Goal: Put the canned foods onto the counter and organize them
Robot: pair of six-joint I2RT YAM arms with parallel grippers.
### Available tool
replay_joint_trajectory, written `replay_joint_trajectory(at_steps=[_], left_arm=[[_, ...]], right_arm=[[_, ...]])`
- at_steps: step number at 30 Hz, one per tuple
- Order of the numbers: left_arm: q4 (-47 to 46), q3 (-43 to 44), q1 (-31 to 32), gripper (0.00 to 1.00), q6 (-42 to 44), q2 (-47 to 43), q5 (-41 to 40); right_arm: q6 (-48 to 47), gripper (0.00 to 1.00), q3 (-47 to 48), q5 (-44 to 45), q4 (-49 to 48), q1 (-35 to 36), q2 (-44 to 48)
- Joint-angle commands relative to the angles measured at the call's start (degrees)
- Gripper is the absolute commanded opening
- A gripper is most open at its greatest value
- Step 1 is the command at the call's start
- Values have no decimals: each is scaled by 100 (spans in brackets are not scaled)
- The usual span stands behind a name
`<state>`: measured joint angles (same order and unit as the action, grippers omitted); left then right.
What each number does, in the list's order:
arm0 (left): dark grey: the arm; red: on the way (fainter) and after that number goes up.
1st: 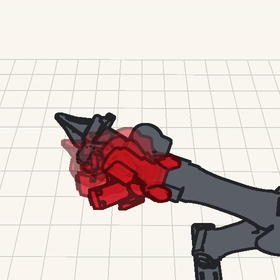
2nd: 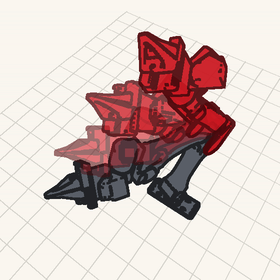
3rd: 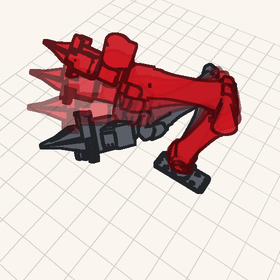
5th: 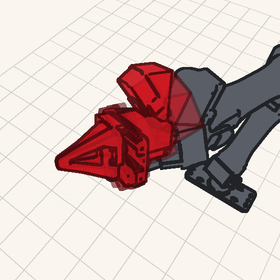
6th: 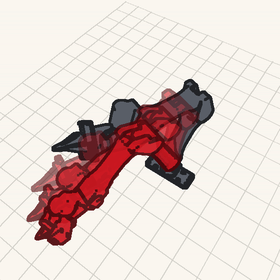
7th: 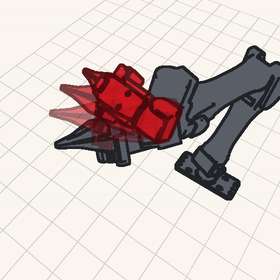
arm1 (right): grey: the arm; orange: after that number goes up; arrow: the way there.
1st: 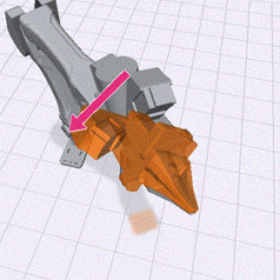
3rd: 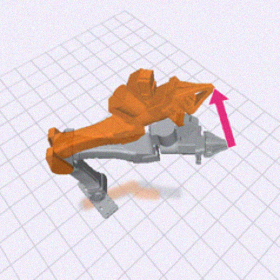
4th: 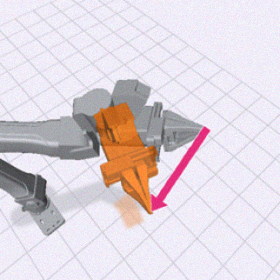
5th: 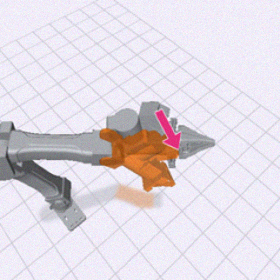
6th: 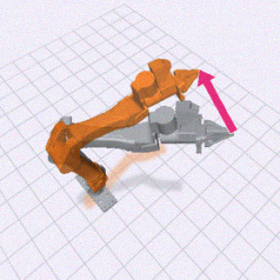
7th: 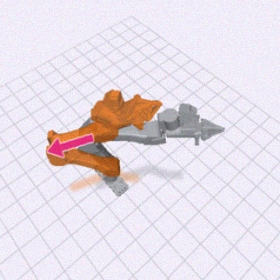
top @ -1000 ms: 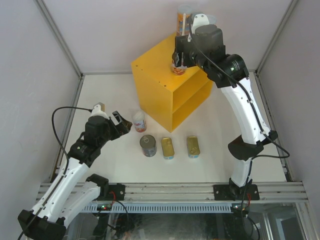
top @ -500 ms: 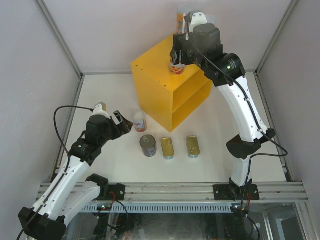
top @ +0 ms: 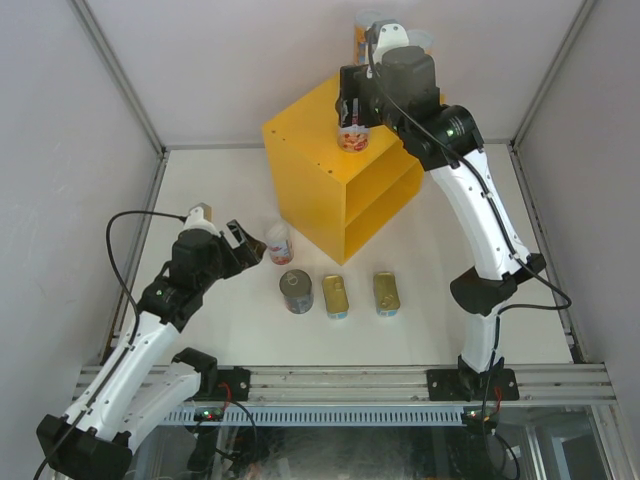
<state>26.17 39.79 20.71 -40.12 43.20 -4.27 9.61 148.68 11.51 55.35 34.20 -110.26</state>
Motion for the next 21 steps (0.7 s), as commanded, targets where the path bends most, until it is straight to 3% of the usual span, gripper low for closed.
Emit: replay_joint_trajectory(at_steps=[1, 21], left_arm=[[-157, 535, -34, 92, -40, -47, -13], [-108, 1699, 167, 92, 500, -231, -248]], right_arm=[[133, 70, 197, -142, -336, -18, 5], [171, 86, -545, -175, -716, -39, 605]])
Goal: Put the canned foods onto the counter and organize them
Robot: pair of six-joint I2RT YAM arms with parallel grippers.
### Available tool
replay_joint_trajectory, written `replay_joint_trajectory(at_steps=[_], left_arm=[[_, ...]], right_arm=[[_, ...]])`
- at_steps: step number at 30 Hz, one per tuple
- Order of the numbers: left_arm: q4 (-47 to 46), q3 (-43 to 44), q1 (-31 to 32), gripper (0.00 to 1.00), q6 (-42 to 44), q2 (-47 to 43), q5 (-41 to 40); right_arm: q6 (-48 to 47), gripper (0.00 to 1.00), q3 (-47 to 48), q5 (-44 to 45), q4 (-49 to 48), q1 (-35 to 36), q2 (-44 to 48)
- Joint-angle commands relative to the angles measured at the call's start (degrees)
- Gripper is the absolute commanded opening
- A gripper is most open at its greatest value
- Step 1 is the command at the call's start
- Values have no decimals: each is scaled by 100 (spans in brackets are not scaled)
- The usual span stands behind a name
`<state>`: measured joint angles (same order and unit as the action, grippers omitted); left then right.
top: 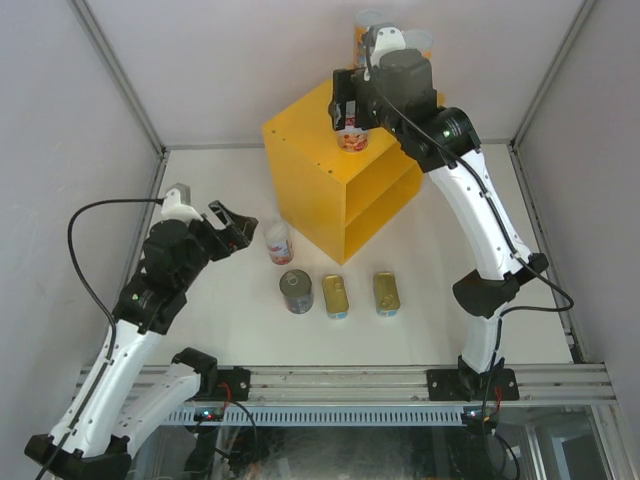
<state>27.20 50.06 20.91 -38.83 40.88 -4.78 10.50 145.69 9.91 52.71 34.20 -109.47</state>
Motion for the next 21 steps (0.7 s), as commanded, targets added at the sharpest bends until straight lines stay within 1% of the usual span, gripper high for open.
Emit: replay_joint_trajectory(at_steps=[1, 6, 8, 12, 15, 21], left_arm=[[-186, 805, 243, 92, 470, 56, -287], [-142, 1375, 638, 92, 954, 327, -641], [-223, 1548, 890, 92, 1159, 449, -692], [-363, 1892, 1154, 92, 1493, 755, -754], [-621, 2081, 1310, 92, 1711, 943, -651], [-995, 2546, 1654, 92, 2246, 1440, -409]], right_arm=[[88, 87, -358, -13, -529, -39, 614], [124, 89, -454, -6, -579, -54, 762], [151, 89, -466, -9, -586, -53, 805], [264, 90, -623, -36, -633, -36, 939], [360, 92, -1021, -77, -851, 9, 1233], [490, 93, -2046, 20, -1423, 138, 1941]])
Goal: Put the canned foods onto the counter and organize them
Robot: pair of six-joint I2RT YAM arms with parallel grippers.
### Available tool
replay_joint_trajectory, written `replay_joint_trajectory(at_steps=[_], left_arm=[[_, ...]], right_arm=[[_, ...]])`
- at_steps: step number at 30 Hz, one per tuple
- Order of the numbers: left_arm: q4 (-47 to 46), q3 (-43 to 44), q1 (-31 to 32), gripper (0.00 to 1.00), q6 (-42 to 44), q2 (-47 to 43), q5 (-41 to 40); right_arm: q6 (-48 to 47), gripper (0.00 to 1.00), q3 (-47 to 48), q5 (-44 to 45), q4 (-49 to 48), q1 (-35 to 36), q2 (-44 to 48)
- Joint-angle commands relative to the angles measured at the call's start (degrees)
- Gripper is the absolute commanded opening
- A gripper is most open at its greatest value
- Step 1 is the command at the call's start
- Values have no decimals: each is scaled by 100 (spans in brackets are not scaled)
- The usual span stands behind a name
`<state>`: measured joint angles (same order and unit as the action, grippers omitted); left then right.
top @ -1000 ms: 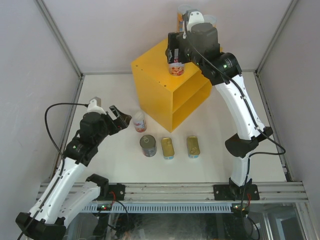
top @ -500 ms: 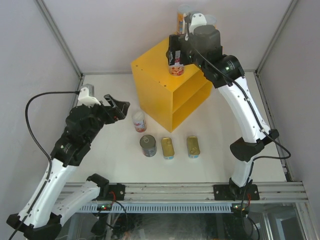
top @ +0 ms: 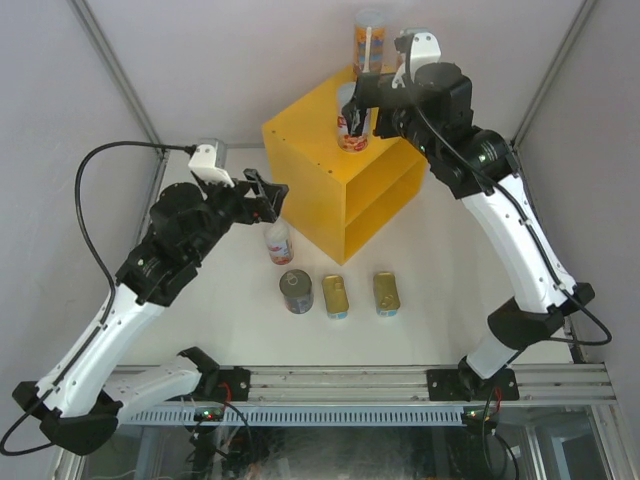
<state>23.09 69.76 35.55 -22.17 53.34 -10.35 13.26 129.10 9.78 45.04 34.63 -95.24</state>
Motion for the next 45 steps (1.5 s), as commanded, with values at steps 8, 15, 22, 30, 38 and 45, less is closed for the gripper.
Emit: replay_joint_trajectory(at_steps=[8, 15, 22, 30, 38, 45], left_arm=[[-832, 1260, 645, 92, 1235, 870, 174], [-876, 1846, 933, 92, 1614, 1596, 3], [-982, 2397, 1106, 93, 1825, 2360, 49], [-1088, 2920, 1139, 93, 1901, 3093, 77], [-1009, 3448, 1132, 93, 1965, 3712, -147], [-935, 3750, 1124, 93, 1936, 4085, -442]], right_arm=[[524, 91, -1991, 415, -1422, 445, 1710], [707, 91, -3081, 977, -1777, 619, 2637], [1020, 90, -3972, 1119, -1948, 648, 3348], [1192, 90, -4501, 1134, -2080, 667, 3859], [1168, 89, -4710, 1118, -2122, 668, 4083], [1075, 89, -4818, 1068, -2190, 659, 4178]])
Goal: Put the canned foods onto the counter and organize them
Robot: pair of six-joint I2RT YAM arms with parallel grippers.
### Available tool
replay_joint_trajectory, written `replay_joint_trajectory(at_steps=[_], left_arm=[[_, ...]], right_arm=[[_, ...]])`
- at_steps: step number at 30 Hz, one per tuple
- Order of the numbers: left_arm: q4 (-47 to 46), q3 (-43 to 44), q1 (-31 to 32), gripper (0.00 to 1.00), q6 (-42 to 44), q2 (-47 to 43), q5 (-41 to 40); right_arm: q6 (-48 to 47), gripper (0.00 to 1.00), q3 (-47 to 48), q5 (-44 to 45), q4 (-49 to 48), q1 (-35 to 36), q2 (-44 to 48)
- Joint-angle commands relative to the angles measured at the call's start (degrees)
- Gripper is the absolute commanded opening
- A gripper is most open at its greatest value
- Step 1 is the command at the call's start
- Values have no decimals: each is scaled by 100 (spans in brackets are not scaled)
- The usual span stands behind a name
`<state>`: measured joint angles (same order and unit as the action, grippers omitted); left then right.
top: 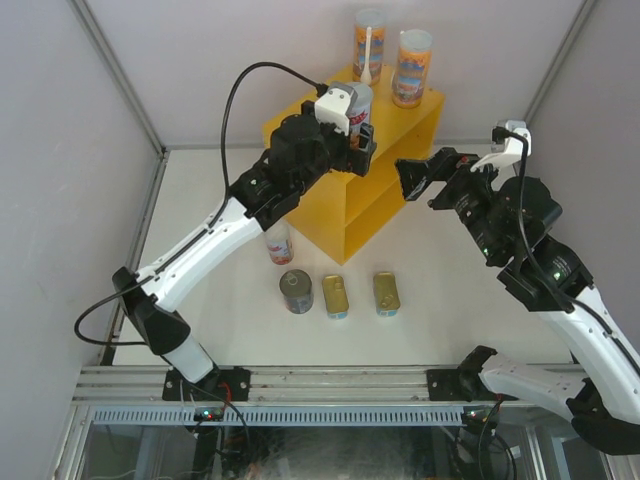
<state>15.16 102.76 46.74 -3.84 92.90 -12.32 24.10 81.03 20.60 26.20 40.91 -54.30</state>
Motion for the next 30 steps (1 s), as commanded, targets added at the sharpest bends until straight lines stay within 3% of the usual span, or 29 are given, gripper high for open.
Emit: replay_joint_trajectory(at_steps=[1, 20, 30], left_arm=[[-144, 492, 2, 92, 101, 173, -259], [-450, 732, -212, 87, -2, 725, -658], [-957, 706, -483, 70, -23, 870, -568]], right_arm=[[-22, 89, -29, -27, -320, 32, 101], [-74, 89, -279, -540, -427, -378, 203], [5, 89, -517, -902, -475, -663, 171]])
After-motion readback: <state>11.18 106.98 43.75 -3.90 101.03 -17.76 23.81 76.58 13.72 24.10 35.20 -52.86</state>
